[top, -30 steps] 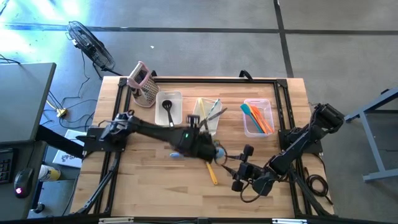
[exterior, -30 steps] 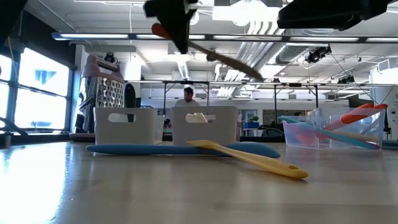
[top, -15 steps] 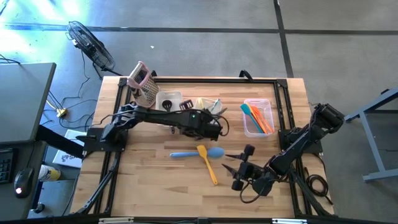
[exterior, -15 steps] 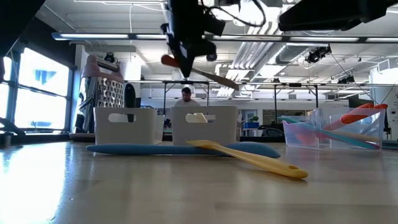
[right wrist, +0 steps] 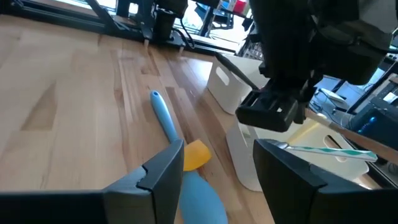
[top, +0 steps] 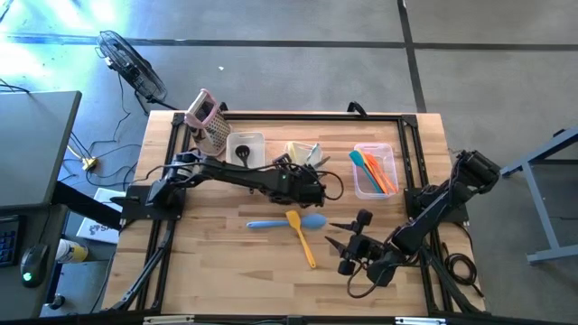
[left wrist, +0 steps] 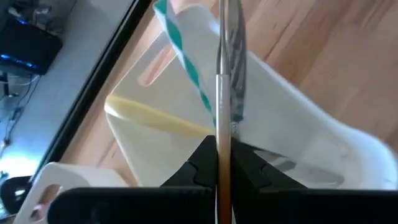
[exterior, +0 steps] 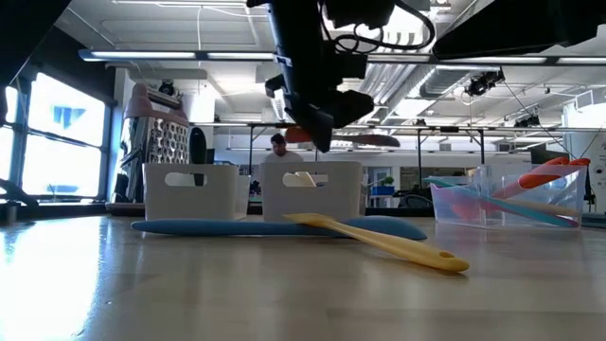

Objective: Pick & Place Kitchen Items
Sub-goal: Put the orange table knife into the right white bin

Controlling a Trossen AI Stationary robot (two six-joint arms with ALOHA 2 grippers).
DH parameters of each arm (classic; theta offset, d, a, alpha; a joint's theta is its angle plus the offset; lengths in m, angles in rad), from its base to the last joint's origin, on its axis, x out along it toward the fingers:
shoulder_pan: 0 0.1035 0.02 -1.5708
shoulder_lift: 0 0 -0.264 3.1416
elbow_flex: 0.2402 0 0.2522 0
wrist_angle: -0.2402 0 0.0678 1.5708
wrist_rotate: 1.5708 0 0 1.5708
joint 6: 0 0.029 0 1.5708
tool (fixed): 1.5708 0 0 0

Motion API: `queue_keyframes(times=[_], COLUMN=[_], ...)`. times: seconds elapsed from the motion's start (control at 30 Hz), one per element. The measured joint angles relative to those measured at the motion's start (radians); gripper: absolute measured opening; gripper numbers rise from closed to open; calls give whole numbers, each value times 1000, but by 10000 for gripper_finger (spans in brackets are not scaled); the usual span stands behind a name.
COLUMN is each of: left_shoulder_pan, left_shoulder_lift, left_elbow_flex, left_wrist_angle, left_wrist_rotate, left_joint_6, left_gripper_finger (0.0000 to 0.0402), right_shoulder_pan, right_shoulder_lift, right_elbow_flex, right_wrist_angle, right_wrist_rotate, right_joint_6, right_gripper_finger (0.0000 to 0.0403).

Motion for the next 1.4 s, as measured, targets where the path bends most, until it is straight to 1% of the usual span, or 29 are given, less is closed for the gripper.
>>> queue_keyframes(times=[0.2,0.27,0.33,0.5,0.6,0.67,0.83,1.03,1.4], left_shoulder_pan=[0,0,0,0,6,10,13,13,27], left_shoulder_lift=[-1,-1,-1,-5,-6,-8,-8,-6,-4], left_elbow_flex=[-82,-113,-152,-221,-233,-237,-238,-239,-239], left_wrist_angle=[15,25,71,199,206,206,202,197,191], left_wrist_rotate=[-1,-25,-46,-59,-55,-36,-23,-7,27], left_joint_6=[-65,-94,-108,-103,-105,-106,-101,-82,-71], left_gripper_finger=[10,10,10,10,10,11,22,17,28], right_shoulder_pan=[28,30,34,34,35,36,36,35,35], right_shoulder_lift=[0,0,0,0,0,0,0,0,0], right_elbow_flex=[0,0,0,0,0,0,0,0,0], right_wrist_angle=[-21,-20,-21,-21,-20,-20,-19,-18,-15], right_wrist_rotate=[4,15,33,28,28,28,29,29,25], right_joint_6=[21,20,13,13,14,14,14,14,31], right_gripper_finger=[187,187,187,187,187,187,187,187,187])
